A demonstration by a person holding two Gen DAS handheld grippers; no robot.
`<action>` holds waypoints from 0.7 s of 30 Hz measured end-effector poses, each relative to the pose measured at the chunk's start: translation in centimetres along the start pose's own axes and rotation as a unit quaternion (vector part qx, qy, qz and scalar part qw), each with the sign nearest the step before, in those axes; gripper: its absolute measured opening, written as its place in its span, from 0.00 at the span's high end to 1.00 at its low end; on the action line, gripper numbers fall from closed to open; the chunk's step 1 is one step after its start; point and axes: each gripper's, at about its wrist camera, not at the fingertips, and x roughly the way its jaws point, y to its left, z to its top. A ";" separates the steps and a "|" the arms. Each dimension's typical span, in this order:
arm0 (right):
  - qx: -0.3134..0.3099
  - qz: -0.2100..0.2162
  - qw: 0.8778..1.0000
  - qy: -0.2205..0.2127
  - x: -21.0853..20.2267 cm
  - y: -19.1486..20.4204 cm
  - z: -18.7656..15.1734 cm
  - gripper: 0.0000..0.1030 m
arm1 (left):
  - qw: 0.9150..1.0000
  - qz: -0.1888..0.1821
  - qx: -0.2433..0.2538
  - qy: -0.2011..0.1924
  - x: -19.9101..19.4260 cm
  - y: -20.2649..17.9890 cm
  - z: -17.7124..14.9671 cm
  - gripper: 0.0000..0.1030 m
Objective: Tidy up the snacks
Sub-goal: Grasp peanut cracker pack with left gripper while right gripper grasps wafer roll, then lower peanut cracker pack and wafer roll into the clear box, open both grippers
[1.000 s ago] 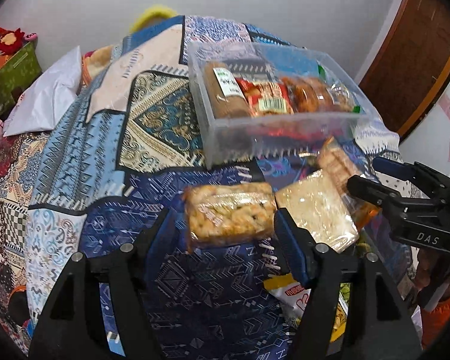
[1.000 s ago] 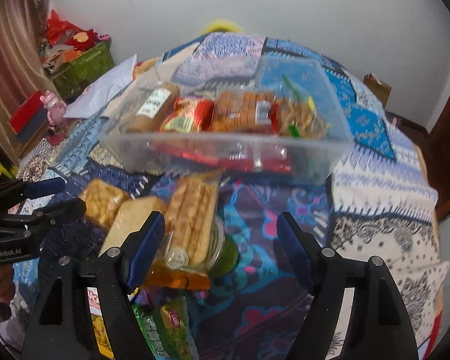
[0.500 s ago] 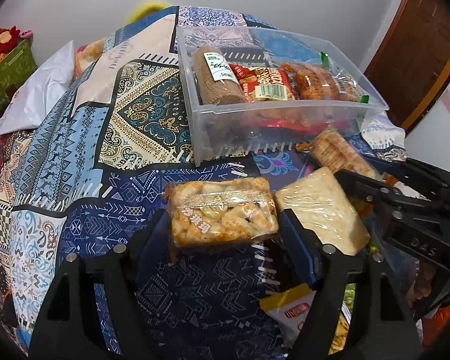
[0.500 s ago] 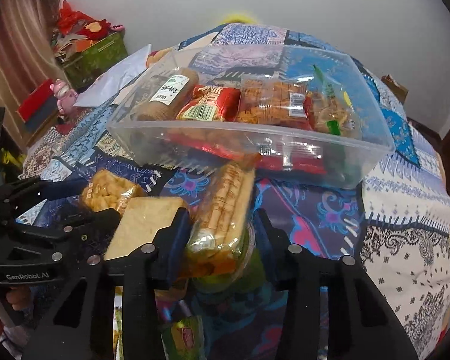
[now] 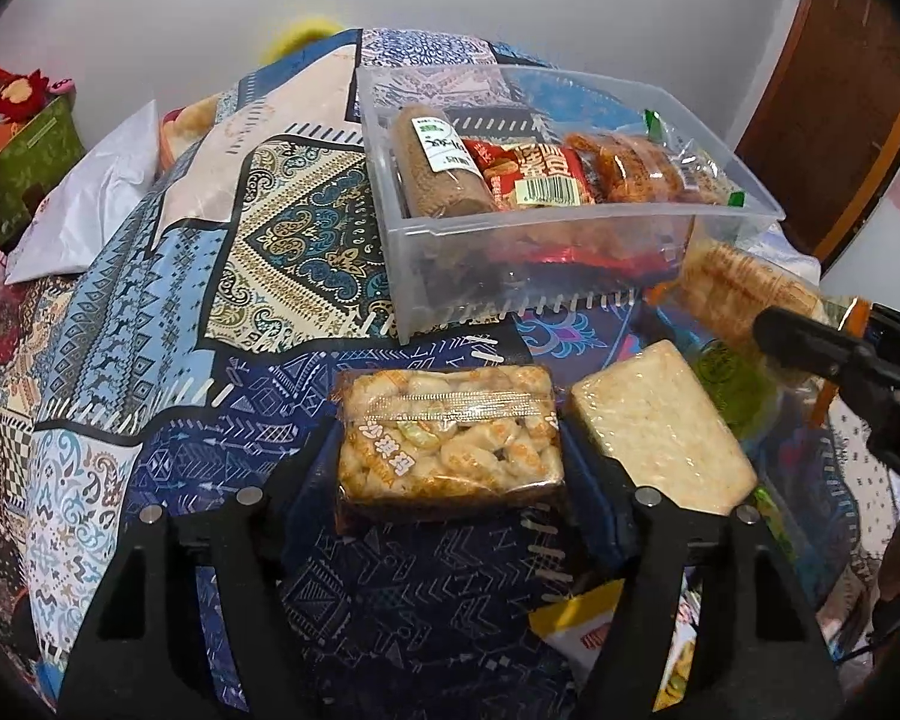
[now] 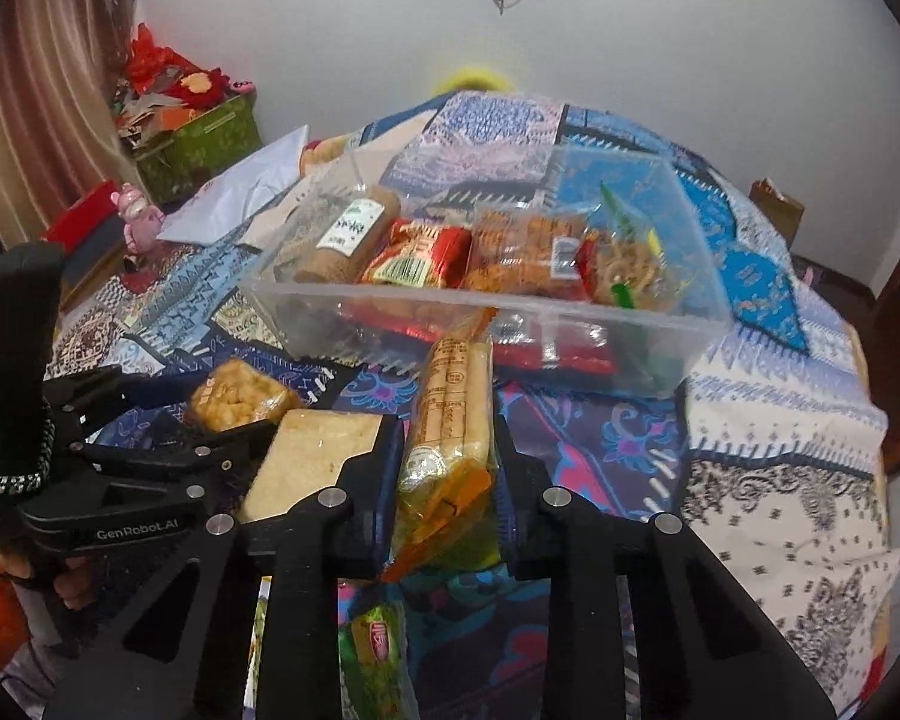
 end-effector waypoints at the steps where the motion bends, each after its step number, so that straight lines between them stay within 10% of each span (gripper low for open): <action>1: 0.000 0.000 1.000 -0.003 -0.3 -0.1 0.1 0.79 | 1.000 -0.001 -0.003 -0.004 -0.5 0.1 0.0 0.32; 21: 0.018 -0.031 0.996 -0.087 -5.8 -1.9 2.8 0.80 | 0.994 -0.023 0.008 -0.108 -9.2 -2.6 4.2 0.32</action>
